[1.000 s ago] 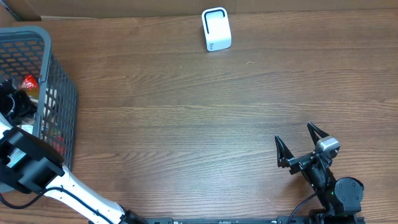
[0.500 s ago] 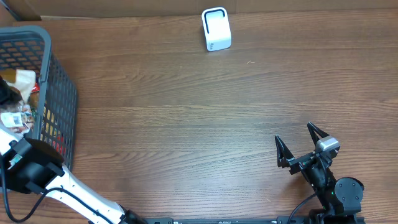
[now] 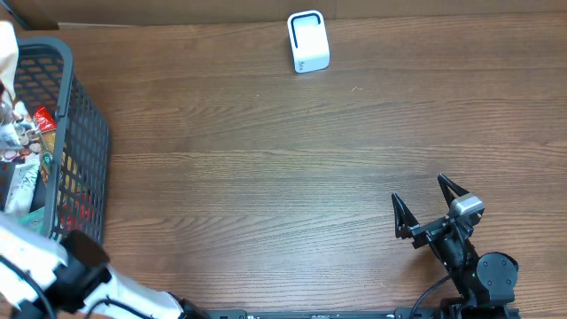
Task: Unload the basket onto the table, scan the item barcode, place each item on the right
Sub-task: 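Grasp the brown-and-white 'The Pantree' snack bag with the left gripper, then lift the bag out and place it on the table center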
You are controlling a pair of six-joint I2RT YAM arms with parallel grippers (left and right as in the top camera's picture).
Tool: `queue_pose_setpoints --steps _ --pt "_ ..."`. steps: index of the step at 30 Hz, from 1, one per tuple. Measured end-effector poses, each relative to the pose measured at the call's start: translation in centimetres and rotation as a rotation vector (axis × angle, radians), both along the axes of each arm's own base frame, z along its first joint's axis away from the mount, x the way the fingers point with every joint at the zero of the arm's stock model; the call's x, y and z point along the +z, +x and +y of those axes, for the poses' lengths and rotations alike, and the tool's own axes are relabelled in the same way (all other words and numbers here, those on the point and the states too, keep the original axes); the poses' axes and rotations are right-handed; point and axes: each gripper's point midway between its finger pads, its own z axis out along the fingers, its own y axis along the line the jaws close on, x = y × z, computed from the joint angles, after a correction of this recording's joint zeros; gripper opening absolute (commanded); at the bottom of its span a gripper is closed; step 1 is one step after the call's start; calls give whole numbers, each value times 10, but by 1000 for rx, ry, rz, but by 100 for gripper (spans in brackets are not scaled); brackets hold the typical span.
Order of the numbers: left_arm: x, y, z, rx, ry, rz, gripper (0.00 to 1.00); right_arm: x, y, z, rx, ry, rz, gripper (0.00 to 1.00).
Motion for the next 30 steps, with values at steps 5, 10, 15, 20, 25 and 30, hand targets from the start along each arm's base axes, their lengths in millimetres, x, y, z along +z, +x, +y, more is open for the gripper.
queue_pose_setpoints --steps 5,10,15,20,25,30 --pt "67 -10 -89 -203 25 -204 13 0 0 0 0 0 0 100" --pt "94 -13 -192 -479 57 -282 14 0 0 0 0 0 0 100" --pt "80 -8 -268 -656 56 -214 17 0 0 0 0 0 0 100" --pt "25 6 -320 -742 28 -2 18 0 0 0 0 0 0 100" --pt "-61 27 -358 -766 38 275 18 0 0 0 0 0 -1 100" --pt "-140 48 -397 -810 53 416 19 0 0 0 0 0 0 100"
